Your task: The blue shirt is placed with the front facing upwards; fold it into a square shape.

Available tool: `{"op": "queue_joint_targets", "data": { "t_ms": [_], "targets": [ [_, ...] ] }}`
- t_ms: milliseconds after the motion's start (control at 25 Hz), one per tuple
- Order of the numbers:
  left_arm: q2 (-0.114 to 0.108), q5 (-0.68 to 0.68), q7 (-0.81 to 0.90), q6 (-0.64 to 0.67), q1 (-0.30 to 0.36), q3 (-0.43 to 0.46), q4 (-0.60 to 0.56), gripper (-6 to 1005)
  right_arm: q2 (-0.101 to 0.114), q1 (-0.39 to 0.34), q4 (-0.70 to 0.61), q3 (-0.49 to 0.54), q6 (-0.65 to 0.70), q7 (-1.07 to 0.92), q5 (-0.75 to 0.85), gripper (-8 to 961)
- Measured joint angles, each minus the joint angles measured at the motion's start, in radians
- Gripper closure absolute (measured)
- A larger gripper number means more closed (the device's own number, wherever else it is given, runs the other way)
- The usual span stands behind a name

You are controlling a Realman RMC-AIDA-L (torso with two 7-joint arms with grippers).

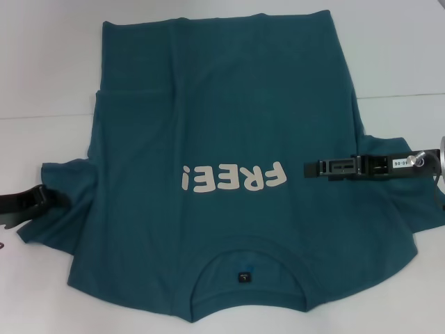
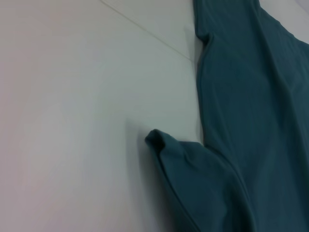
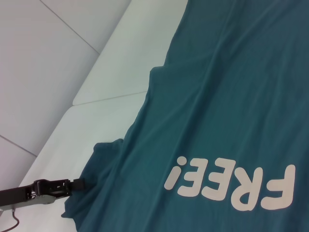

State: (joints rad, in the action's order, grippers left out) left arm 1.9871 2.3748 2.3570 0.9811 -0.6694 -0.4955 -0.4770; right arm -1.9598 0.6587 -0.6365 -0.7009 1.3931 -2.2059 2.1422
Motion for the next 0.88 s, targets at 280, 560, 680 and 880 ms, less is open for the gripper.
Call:
{"op": "queue_joint_targets", "data": {
  "t_ms": [280, 560, 680, 880],
  "targets": [
    [0.000, 0.001, 0.006, 0.017, 0.002, -0.001, -0.004, 888, 0.000, -0.001, 0.000, 0.000, 0.009, 0.000, -0.004, 9],
    [-0.010, -0.005, 0.001, 0.087, 0.004, 0.017, -0.028, 955, -0.001, -0.001, 0.000, 0.000, 0.011, 0.000, -0.005, 9],
    [-0.017, -0.007, 0.002, 0.115, 0.002, 0.018, -0.041, 954, -0.001, -0.001, 0.001, 0.000, 0.011, 0.000, -0.005, 9],
    [-0.023, -0.012, 0.005, 0.136, -0.002, 0.038, -0.058, 953, -0.004, -0.001, 0.002, 0.000, 0.011, 0.000, -0.002, 9]
  ]
}}
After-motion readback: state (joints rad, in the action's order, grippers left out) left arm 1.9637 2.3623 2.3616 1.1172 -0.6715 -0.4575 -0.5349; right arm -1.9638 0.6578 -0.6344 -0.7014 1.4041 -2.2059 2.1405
